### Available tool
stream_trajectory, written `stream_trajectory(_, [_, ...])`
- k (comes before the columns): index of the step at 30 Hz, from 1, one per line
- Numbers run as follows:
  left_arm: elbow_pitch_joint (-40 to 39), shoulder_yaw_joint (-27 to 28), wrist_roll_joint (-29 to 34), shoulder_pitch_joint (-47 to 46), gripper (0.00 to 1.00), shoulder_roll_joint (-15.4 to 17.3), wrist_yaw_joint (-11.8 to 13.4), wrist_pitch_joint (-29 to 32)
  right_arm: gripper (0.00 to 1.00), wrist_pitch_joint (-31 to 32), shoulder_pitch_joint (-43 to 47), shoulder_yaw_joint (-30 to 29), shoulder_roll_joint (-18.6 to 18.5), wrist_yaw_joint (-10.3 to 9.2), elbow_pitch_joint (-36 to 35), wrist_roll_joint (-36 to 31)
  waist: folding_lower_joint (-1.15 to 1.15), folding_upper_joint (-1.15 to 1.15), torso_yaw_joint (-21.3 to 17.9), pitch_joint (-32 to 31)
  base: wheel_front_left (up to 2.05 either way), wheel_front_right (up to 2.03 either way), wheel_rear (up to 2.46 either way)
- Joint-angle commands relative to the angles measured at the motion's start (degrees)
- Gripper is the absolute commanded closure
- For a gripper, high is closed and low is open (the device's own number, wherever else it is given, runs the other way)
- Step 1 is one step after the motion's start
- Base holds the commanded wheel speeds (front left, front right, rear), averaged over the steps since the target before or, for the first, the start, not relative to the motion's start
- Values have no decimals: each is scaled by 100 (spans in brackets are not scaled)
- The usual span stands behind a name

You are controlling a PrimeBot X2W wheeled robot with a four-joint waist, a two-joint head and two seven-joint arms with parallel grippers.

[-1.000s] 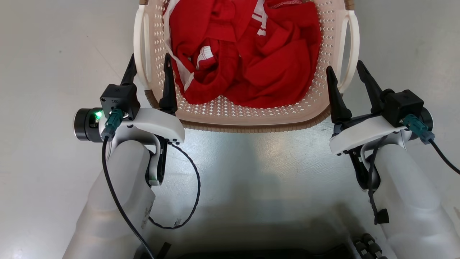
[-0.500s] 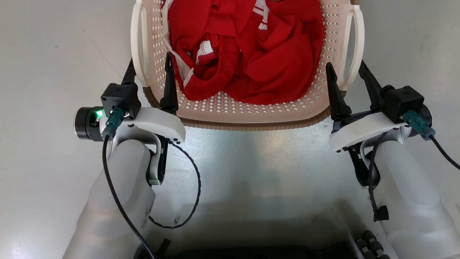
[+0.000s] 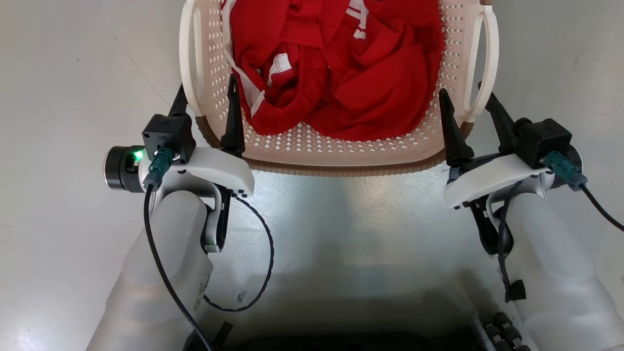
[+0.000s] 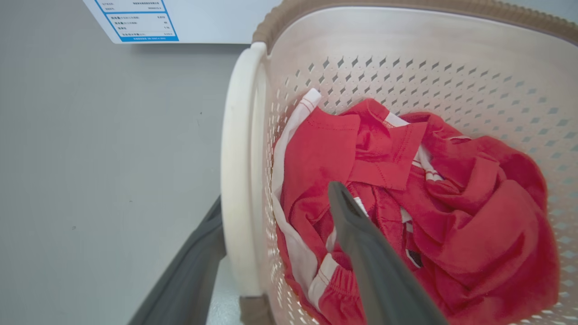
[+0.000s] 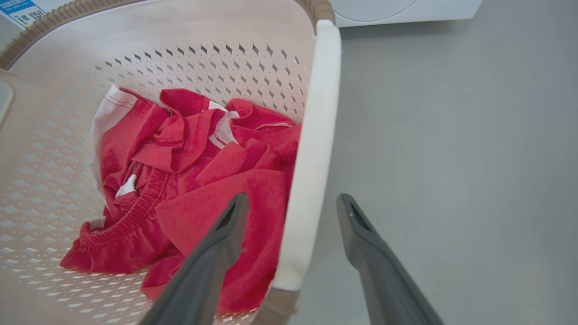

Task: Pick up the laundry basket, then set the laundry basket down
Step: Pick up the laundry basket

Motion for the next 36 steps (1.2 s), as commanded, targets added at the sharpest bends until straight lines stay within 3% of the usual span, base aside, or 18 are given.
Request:
stream_trajectory(1, [-50, 82, -42, 87, 0, 111, 42, -26, 0, -78, 198, 135, 77, 18, -42, 12, 0, 0, 2, -2, 0, 0, 0])
stream_trajectory(36, [-51, 52, -135, 113, 0, 111, 102, -26, 0, -78, 158, 151, 77, 18, -4, -13, 0, 0, 48, 46, 0, 0, 0])
